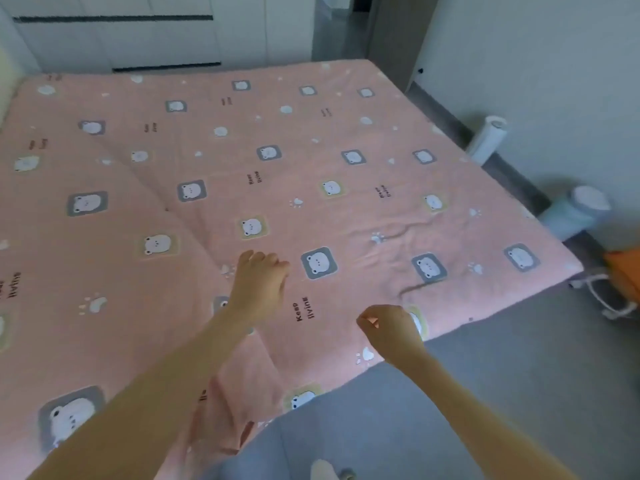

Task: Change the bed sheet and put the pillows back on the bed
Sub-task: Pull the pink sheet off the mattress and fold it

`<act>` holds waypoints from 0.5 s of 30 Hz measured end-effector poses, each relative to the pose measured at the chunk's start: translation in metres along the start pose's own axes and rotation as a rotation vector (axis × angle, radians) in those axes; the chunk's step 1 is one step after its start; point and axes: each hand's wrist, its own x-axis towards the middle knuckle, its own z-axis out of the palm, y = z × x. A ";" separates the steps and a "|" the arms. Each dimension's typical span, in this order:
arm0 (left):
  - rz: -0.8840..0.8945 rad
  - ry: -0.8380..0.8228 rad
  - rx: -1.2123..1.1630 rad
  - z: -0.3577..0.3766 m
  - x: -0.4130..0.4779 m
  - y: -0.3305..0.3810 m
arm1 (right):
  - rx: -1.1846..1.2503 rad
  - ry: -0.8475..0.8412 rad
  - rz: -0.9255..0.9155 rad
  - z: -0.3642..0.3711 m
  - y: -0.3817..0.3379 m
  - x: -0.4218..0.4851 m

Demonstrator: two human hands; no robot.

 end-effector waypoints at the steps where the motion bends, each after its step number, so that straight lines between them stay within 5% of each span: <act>1: 0.049 -0.008 -0.026 0.007 0.021 0.031 | 0.002 0.026 0.050 -0.017 0.031 -0.004; 15: 0.522 -0.157 -0.265 0.103 0.264 0.338 | 0.153 0.316 0.599 -0.170 0.326 0.000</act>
